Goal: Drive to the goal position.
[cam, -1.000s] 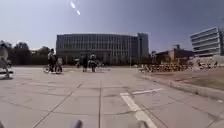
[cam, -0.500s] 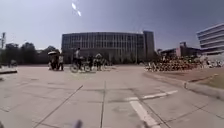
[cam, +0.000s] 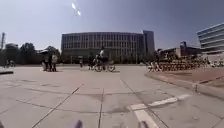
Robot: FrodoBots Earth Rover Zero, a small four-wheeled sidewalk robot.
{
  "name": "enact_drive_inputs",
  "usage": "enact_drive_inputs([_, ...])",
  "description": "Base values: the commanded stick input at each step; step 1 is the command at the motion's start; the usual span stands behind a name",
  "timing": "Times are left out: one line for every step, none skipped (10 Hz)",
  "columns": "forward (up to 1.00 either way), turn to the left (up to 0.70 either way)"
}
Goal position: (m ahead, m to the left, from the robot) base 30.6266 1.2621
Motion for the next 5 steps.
enact_drive_inputs([0.70,0.00])
enact_drive_inputs([0.70,0.00])
enact_drive_inputs([0.70,0.00])
enact_drive_inputs([0.70,0.00])
enact_drive_inputs([0.70,0.00])
